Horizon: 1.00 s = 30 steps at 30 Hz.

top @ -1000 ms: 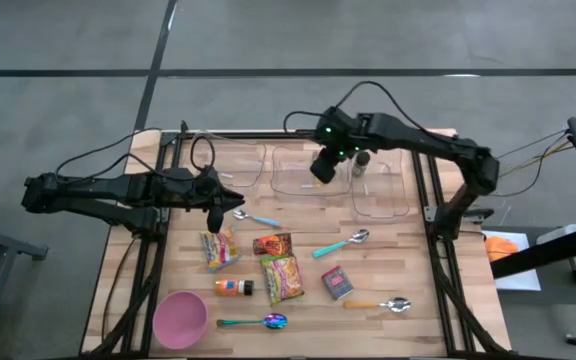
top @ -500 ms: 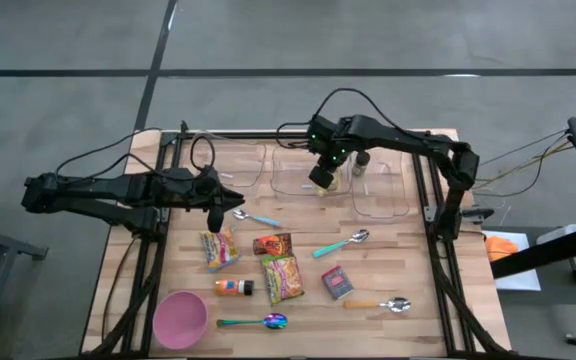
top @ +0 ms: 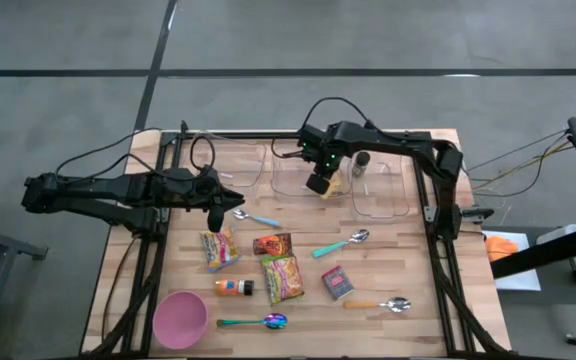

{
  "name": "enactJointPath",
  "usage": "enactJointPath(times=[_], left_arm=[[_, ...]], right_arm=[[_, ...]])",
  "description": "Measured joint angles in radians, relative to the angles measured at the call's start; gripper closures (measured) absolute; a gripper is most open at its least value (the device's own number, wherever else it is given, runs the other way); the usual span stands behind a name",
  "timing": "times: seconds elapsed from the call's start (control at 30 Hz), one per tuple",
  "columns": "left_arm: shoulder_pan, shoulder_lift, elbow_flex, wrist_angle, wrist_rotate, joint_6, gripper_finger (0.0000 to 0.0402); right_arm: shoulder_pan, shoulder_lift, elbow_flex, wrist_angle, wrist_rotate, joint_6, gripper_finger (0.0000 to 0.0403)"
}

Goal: Pick & Place Food Item
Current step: Put the yellow noodle pack into the middle transparent bin

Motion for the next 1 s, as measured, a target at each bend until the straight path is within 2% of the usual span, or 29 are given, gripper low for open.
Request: enactJointPath(times=[1.0], left_arm=[[-0.001, 0.0, 0.0, -0.003, -0.004, 0.0, 0.0316]], right_arm=[[-0.008, 0.002, -0.001, 0.041, -0.002, -0.001, 0.0394]])
